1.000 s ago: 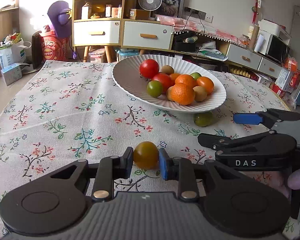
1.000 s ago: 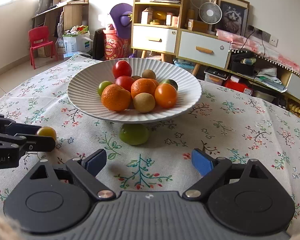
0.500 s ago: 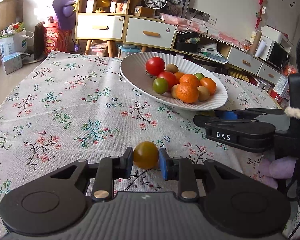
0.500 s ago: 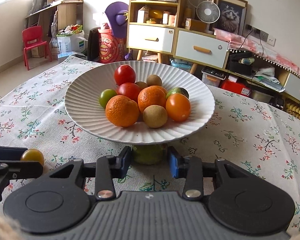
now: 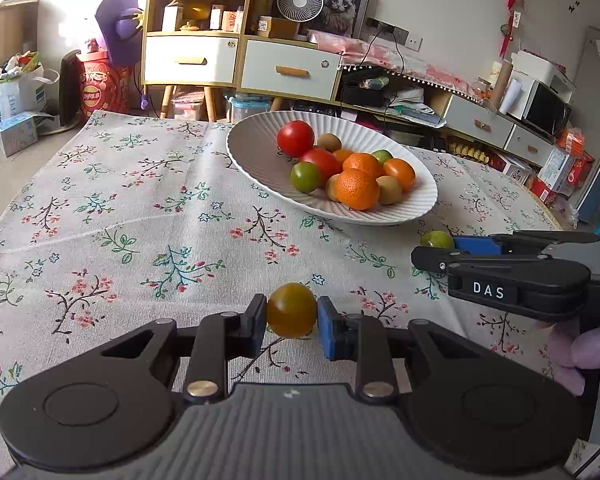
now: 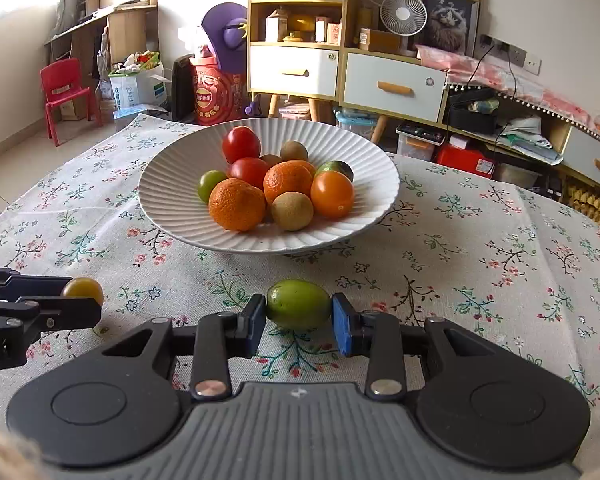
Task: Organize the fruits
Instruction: 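Grasp a yellow tomato with the left tool while the right tool grasps a green lime, then lift the yellow tomato and lime and carry them over the bowl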
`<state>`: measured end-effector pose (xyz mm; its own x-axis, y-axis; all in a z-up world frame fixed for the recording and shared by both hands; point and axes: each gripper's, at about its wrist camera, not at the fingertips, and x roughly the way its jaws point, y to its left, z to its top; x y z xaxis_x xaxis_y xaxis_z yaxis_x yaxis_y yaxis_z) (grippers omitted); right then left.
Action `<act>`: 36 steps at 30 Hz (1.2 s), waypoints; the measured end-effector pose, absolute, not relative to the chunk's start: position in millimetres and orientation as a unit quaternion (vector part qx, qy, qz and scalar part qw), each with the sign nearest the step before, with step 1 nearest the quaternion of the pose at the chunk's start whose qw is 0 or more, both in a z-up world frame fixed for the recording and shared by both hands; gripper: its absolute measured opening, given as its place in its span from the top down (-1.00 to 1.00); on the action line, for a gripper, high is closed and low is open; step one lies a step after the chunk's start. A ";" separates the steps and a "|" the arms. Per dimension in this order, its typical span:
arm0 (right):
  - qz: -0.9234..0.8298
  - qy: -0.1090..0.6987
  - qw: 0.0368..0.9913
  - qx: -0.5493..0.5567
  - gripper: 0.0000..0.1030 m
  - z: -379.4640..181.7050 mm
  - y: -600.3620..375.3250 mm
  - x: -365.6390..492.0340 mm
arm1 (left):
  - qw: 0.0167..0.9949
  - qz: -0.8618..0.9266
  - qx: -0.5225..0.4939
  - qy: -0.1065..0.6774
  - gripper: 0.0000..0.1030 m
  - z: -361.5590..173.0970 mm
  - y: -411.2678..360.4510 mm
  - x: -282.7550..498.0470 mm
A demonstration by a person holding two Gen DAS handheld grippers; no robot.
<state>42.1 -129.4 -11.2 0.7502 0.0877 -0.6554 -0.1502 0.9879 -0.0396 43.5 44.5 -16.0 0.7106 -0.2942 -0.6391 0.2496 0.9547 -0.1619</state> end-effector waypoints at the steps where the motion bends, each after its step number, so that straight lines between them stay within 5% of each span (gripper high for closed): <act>1: 0.063 0.346 0.935 -0.045 0.37 -9.0 -131.2 40.3 | 0.924 -0.148 -0.033 0.350 0.60 -15.4 44.5 43.3; 36: 0.093 0.301 0.949 -0.032 0.37 13.1 -164.4 84.0 | 0.943 -0.138 -0.040 0.301 0.60 15.1 30.9 114.8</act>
